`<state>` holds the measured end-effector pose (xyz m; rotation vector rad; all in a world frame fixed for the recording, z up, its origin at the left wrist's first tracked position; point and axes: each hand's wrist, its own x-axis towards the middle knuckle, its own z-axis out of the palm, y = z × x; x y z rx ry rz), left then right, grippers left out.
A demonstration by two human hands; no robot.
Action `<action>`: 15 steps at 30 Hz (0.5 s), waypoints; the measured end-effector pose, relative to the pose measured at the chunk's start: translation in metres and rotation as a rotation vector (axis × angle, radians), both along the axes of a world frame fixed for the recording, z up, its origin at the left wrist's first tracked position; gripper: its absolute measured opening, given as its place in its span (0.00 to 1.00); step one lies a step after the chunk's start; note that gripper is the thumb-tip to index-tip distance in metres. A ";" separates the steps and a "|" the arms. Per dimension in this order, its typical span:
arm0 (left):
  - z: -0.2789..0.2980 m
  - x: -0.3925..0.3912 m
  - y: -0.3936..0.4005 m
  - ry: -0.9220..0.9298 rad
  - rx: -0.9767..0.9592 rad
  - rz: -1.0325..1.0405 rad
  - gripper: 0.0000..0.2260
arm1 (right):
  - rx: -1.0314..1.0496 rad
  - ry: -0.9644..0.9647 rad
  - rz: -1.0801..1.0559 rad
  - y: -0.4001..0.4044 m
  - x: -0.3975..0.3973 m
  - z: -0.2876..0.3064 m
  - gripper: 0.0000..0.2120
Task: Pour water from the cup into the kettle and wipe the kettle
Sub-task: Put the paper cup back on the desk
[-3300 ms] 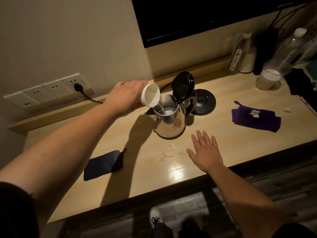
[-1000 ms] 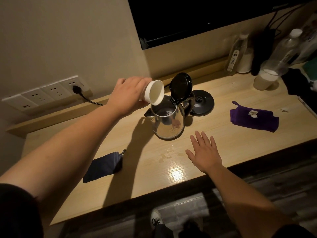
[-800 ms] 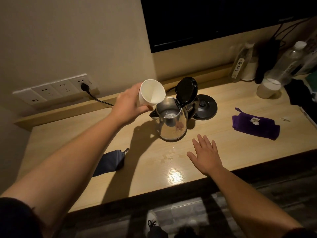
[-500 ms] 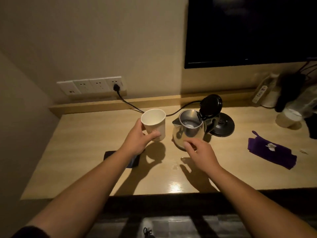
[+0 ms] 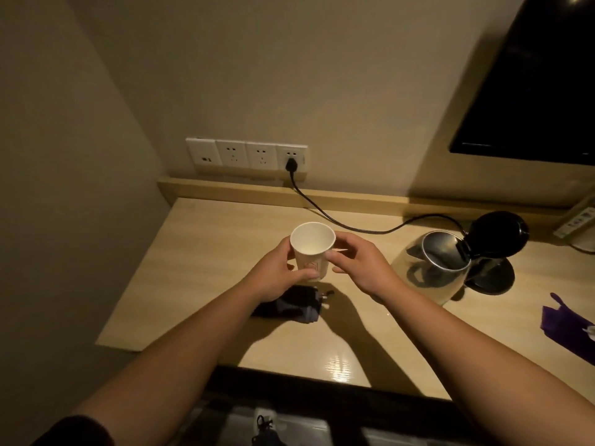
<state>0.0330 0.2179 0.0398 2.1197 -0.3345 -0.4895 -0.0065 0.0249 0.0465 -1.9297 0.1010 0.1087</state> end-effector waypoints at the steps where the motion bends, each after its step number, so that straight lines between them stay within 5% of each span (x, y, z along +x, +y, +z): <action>1: -0.002 0.011 0.009 0.034 -0.014 -0.031 0.35 | 0.008 0.014 -0.014 0.007 0.008 -0.003 0.22; 15: -0.062 0.155 0.049 0.139 -0.066 -0.080 0.28 | -0.038 0.115 -0.196 0.065 0.123 -0.067 0.31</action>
